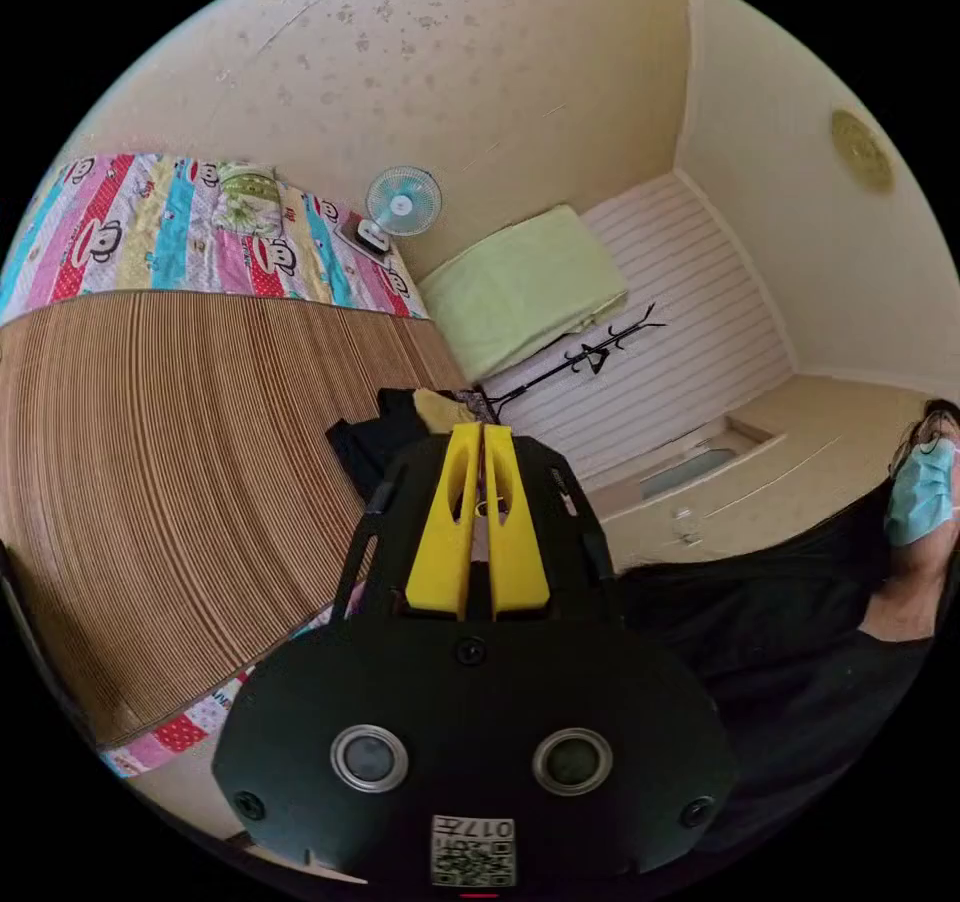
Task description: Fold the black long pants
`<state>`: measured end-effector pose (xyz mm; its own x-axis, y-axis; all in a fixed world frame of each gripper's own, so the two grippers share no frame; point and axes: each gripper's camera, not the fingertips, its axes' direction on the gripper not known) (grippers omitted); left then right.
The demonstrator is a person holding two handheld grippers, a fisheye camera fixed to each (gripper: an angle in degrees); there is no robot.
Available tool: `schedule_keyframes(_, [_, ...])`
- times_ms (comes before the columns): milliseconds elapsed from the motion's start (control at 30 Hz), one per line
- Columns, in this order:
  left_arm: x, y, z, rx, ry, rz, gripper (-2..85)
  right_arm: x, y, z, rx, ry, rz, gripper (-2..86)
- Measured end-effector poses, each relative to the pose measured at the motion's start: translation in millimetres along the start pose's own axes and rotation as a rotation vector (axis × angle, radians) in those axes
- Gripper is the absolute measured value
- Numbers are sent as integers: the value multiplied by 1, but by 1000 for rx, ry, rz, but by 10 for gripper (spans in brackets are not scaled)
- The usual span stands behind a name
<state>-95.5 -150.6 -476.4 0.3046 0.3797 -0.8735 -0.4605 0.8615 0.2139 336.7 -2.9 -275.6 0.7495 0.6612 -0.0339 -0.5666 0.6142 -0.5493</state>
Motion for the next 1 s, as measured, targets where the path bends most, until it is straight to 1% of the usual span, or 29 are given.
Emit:
schedule_keyframes(33, [5,-2,5,-1,-38,10,-9,15,-1,-1,-8,-25,15,7])
schedule_keyframes(100, [33,-8,21,19,-211,102,-9,67,-12,-6,-56,-113,22,11])
schedule_keyframes(133, [42,-9,23,31,-246,138,-9,78,-17,-8,-62,-128,26,13])
schedule_keyframes(200, [74,-6,28,119,-370,297,-8,115,-38,-19,-46,-188,35,25])
schedule_keyframes(233, [79,-6,29,131,-402,313,-8,123,-45,-23,-35,-209,33,29])
schedule_keyframes(267, [85,-9,32,113,-451,319,-8,138,-59,-30,-19,-247,38,47])
schedule_keyframes(333, [85,-17,39,23,-484,291,-8,157,-83,-38,4,-259,43,72])
schedule_keyframes(433, [75,-30,46,-95,-512,186,-7,185,-125,-33,28,-174,82,108])
schedule_keyframes(500, [68,-38,50,-180,-527,133,-7,210,-149,-3,-30,-146,139,147])
schedule_keyframes(533, [68,-40,51,-195,-527,138,-7,217,-152,8,-51,-161,149,157])
schedule_keyframes(567, [68,-42,52,-209,-527,152,-7,230,-154,31,-86,-219,178,167])
schedule_keyframes(600, [68,-45,52,-218,-526,158,-7,246,-148,49,-75,-355,222,171])
schedule_keyframes(633, [67,-46,53,-223,-525,157,-7,254,-143,52,-47,-402,251,170])
schedule_keyframes(667, [66,-50,52,-226,-521,149,-7,265,-130,50,29,-450,271,164])
schedule_keyframes(700, [64,-54,52,-223,-497,148,-6,271,-117,43,110,-473,244,152])
schedule_keyframes(767, [59,-59,49,-190,-427,145,-7,275,-100,32,197,-513,185,118])
schedule_keyframes(833, [49,-67,44,-130,-322,109,-7,281,-92,25,233,-581,124,92])
schedule_keyframes(900, [29,-78,40,-56,-152,32,-8,284,-94,9,259,-666,27,67])
schedule_keyframes(933, [26,-82,40,-46,-113,20,-9,283,-95,3,270,-672,-1,60])
schedule_keyframes(967, [21,-88,41,-34,-51,11,-9,277,-97,-11,302,-670,-59,47])
schedule_keyframes(1000, [20,-95,43,-30,-20,17,-10,269,-97,-30,387,-751,-179,33])
